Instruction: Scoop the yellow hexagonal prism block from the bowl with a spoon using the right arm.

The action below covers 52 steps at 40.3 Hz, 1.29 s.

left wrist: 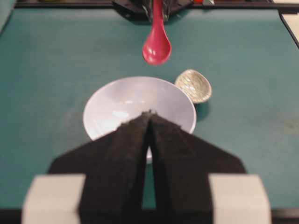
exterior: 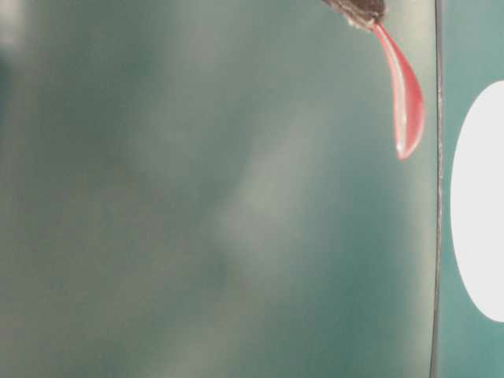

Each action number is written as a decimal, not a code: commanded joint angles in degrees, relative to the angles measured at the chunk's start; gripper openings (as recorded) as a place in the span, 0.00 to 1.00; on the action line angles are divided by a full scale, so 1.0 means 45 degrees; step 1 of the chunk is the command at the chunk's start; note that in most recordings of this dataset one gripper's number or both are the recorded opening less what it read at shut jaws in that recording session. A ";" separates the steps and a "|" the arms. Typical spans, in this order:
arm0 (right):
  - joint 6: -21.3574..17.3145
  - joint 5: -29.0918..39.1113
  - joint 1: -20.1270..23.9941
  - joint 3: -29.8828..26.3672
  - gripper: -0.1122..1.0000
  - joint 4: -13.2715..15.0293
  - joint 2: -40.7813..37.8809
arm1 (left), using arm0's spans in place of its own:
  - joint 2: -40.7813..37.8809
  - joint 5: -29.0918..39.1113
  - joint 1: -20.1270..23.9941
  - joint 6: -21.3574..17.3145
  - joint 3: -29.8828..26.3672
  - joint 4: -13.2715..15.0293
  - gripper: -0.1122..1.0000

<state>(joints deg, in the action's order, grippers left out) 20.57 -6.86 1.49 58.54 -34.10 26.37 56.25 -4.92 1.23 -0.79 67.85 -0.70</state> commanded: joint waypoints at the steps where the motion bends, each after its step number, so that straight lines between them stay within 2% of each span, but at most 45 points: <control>1: 0.0000 0.0918 -0.0527 -0.0566 0.31 0.0020 0.0098 | 0.0059 -0.0039 0.0293 0.0020 -0.0352 -0.0039 0.11; 17: -0.0059 0.3887 -0.2207 -0.2266 0.31 0.0254 -0.0117 | -0.0039 -0.0020 0.0625 0.0020 -0.0312 -0.0039 0.11; 29: -0.0098 0.5820 -0.2500 -0.3867 0.31 0.0313 -0.1406 | -0.0020 -0.0020 0.0625 0.0000 -0.0312 -0.0039 0.11; 40: -0.0195 0.6992 -0.2520 -0.5117 0.31 0.0449 -0.2695 | 0.0059 0.0352 0.0625 0.0020 -0.0332 -0.0039 0.11; 48: -0.1523 0.7070 -0.2715 -0.5547 0.31 0.0664 -0.2969 | 0.0137 0.0527 0.0645 0.0039 -0.0332 -0.0039 0.11; 52: -0.2461 0.7090 -0.2734 -0.5625 0.31 0.1211 -0.2969 | 0.0137 0.0527 0.0625 0.0039 -0.0332 -0.0039 0.11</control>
<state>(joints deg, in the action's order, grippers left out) 11.43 25.05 -10.72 34.80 -30.06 12.48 57.04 -2.29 3.87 -0.70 67.76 -0.70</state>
